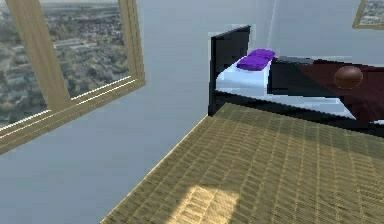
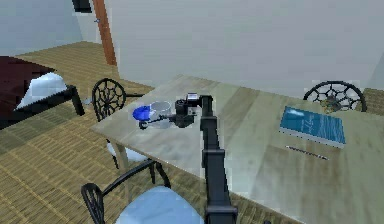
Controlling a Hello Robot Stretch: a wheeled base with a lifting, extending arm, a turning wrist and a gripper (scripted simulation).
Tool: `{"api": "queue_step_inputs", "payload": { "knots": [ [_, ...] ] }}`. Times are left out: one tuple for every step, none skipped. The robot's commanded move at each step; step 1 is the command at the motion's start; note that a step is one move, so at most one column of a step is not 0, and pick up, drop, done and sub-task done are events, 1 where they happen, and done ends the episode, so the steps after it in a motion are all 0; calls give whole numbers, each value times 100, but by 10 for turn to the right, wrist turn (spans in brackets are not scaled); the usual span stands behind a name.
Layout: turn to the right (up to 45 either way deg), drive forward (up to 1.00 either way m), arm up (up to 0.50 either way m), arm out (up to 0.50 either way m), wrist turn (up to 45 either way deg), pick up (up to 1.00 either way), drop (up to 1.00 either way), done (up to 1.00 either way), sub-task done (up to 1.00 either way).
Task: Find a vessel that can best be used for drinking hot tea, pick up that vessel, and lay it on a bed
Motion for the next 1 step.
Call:
{"api": "queue_step_inputs", "payload": {
  "knots": [
    [0, 0, 18, 0, 0, 0, 0, 0, 0]
  ]
}}
